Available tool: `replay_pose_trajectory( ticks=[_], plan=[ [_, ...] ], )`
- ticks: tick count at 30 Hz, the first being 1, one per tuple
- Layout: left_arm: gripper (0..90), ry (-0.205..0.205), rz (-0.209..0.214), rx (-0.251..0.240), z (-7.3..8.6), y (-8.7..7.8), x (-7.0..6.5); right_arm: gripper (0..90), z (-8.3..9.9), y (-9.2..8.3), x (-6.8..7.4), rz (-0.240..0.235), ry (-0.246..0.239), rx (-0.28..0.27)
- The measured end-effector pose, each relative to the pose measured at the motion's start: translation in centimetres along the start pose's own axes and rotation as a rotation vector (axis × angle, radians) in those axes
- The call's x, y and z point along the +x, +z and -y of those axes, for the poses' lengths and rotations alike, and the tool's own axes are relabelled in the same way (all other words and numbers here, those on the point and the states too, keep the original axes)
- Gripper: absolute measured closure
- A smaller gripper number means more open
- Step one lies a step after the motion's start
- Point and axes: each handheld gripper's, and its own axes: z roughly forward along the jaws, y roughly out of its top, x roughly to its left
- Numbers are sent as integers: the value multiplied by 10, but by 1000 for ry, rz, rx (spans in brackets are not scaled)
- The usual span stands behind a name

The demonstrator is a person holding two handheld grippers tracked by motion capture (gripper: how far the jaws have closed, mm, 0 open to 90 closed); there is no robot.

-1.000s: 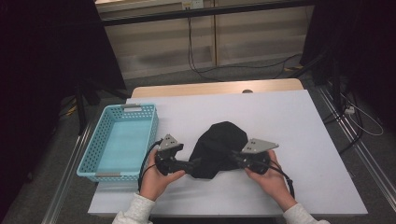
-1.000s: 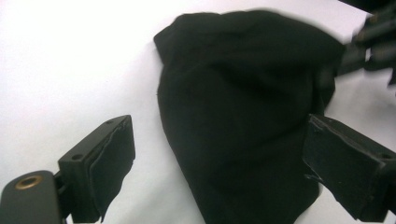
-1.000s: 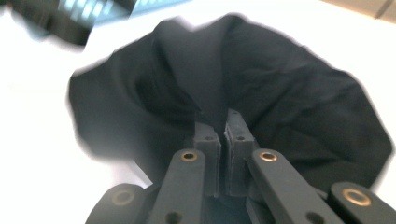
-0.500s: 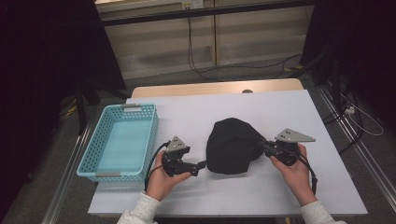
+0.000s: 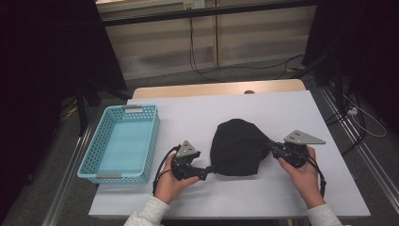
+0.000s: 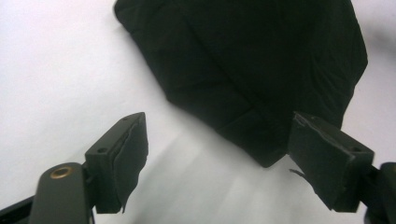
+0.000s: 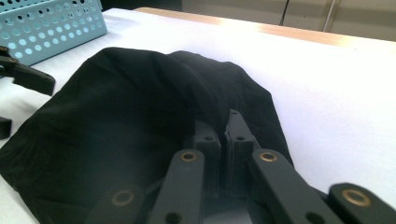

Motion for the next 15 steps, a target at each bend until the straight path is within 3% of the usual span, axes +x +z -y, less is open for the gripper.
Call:
replay_pose_trajectory(
  ticks=[3,6,11,15],
  plan=[
    [252,9,0,1,0,5,-4,864,0,-2,2,-8,-11,-2],
    [347,-5,-6,-15,-2,11,-7,864,1,-6,2,-5,-14,-2],
    [491,-2,-2,15,-5,24,-13,864,3,-17,-5,13,-6,-9],
    [627,-37,10,44,-6,27,-13,864,7,-22,-9,21,7,-5]
  ],
)
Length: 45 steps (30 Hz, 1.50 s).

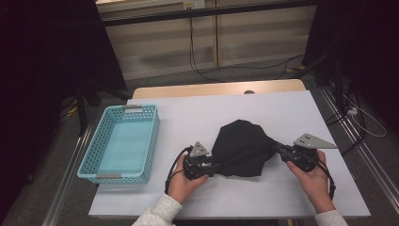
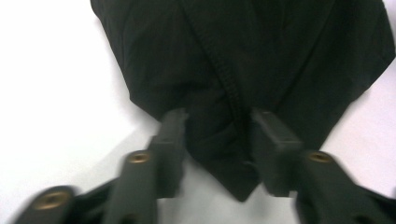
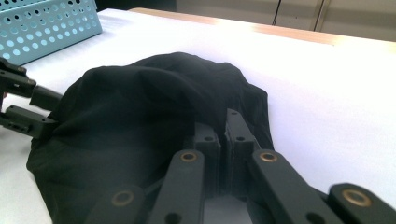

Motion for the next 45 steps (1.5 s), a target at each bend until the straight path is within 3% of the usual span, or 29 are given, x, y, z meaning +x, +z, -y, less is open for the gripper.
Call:
replay_pose_trajectory(
  ticks=[1,3,5,9,10,17,21,24,29,32,36,39,45],
  plan=[
    [663,3,3,9,-1,0,1,864,1,0,0,-4,0,0],
    [769,-34,20,16,-2,0,1,864,0,0,1,-10,0,1],
    [820,-22,19,30,-3,-2,1,863,-1,2,4,-20,-10,1],
    [844,-52,33,12,-8,-15,5,863,-3,4,8,-34,-10,0],
    [846,-58,13,0,-10,-20,6,863,-4,3,9,-37,-6,-2],
    [855,-97,3,-107,-29,-69,24,863,-23,-7,22,-81,-36,-38],
    [856,-115,-30,-145,-31,-83,34,855,-36,-5,31,-110,-40,-49],
    [856,-127,-51,-139,-28,-80,39,856,-35,6,30,-92,-62,-27],
    [856,-141,-79,-116,-26,-63,47,862,-23,24,17,-54,-38,21],
    [856,-137,-87,-94,-30,-52,50,861,-22,35,13,-16,-68,54],
    [855,-151,-106,-84,-38,-42,55,849,-18,48,8,1,-47,112],
    [855,-154,-113,-74,-41,-38,59,791,-17,48,11,11,-60,142],
    [856,-163,-121,-63,-39,-36,61,630,-23,33,19,-7,-86,97]
  ],
)
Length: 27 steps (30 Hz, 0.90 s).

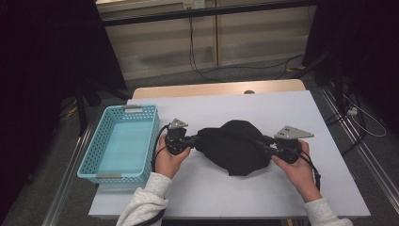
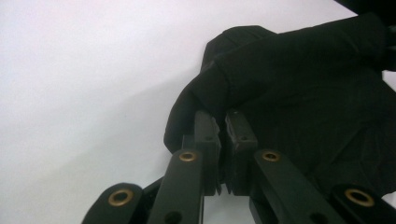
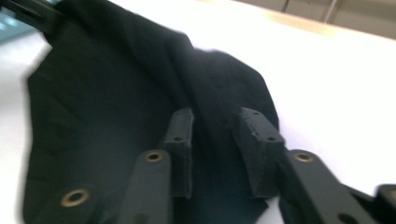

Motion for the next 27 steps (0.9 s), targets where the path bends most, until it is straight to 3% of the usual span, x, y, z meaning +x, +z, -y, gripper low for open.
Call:
replay_pose_trajectory(
  ticks=[5,9,13,16,18,21,23,27],
  plan=[
    [855,-11,-5,-3,2,1,2,550,-9,-14,20,-52,-45,-50],
    [855,-9,0,-5,1,1,0,538,-9,-12,42,-109,-87,-44],
    [855,1,7,-8,-1,1,-4,467,-1,9,68,-191,-144,14],
    [854,4,17,-12,-2,0,-7,399,9,28,78,-187,-152,82],
    [854,1,20,-15,-3,0,-8,403,13,35,81,-175,-178,117],
    [853,3,22,-17,-4,0,-9,676,17,44,78,-125,-230,178],
    [853,16,22,-18,-5,0,-10,887,17,43,70,-149,-176,152],
    [852,22,25,-34,-7,-3,-9,900,4,23,49,-114,-113,60]
  ],
)
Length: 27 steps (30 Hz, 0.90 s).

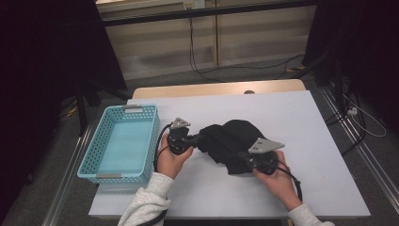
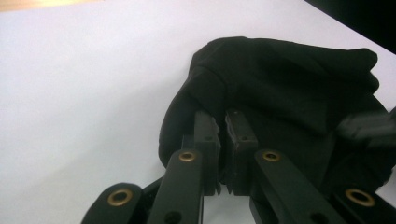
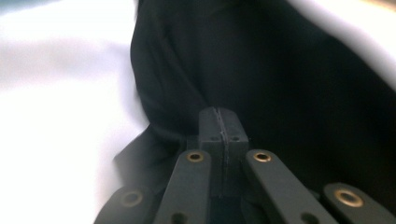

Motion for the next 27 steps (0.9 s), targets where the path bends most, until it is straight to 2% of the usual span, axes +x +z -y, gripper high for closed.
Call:
replay_pose_trajectory(
  ticks=[4,8,9,10,14,16,18,19,21,23,26,27],
  plan=[
    [845,0,38,-12,-1,1,-2,900,-6,-24,-21,39,61,-79],
    [812,29,61,-19,-1,8,-10,900,-3,-33,-31,61,85,-89],
    [784,53,54,-15,-2,9,-10,900,-2,-34,-32,66,92,-86],
    [739,57,52,-21,-1,9,-10,900,-1,-34,-33,83,92,-82],
    [531,49,45,-37,4,8,-4,900,7,-40,-45,133,112,-64],
    [448,37,46,-34,9,5,1,900,14,-42,-52,141,136,-47],
    [366,20,43,-21,14,2,3,900,20,-43,-57,159,137,-18],
    [335,27,40,-20,16,0,5,900,22,-44,-59,162,147,-14],
    [304,26,35,-16,20,-3,7,898,26,-45,-61,177,125,14],
    [286,29,21,-2,24,-7,10,836,23,-45,-58,160,104,33],
    [267,28,9,10,29,-10,12,675,12,-41,-46,146,68,29],
    [257,35,7,13,31,-12,12,615,9,-39,-42,142,69,22]
  ],
)
